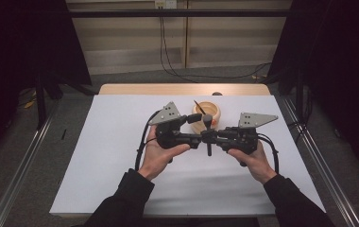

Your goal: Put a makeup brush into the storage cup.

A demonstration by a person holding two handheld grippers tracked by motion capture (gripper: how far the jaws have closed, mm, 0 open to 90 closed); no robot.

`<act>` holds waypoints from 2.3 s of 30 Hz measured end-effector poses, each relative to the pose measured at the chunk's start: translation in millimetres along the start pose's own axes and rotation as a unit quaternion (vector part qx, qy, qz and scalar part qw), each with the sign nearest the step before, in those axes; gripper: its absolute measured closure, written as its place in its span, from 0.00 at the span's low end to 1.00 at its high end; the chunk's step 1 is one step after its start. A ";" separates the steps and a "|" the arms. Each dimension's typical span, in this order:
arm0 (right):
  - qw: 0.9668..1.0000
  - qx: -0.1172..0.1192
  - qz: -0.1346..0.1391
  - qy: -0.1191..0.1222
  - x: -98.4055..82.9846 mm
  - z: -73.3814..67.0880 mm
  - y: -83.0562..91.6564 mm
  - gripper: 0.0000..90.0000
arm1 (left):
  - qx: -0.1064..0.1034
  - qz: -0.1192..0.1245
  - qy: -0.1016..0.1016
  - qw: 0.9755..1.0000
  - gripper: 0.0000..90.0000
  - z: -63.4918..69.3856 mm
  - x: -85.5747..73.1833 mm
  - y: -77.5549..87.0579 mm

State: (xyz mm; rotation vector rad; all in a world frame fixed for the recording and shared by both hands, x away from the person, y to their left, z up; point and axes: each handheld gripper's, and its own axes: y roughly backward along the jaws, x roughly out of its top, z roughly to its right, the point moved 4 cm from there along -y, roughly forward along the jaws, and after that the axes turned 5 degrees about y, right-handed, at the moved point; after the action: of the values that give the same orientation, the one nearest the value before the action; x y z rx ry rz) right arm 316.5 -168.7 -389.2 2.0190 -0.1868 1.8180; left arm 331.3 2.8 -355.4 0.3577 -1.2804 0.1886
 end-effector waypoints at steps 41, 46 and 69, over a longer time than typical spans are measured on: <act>1.000 -0.022 0.007 0.001 0.4 3.1 2.8 0.88 | 0.071 0.025 -0.005 0.997 0.00 -15.1 -28.4 59.1; 1.000 -0.029 0.005 0.003 0.5 3.9 4.4 0.88 | 0.093 0.024 0.002 0.995 0.01 -19.1 -38.4 72.1; 0.998 -0.057 0.017 0.008 4.3 13.8 14.2 0.88 | 0.159 0.020 0.015 0.987 0.01 -26.7 -97.0 141.0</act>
State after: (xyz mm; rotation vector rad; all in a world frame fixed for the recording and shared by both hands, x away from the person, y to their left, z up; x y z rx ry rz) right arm 324.5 -186.1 -382.8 1.9332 -0.3145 1.8000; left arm 281.0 149.4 -432.8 0.5996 -1.2289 0.4339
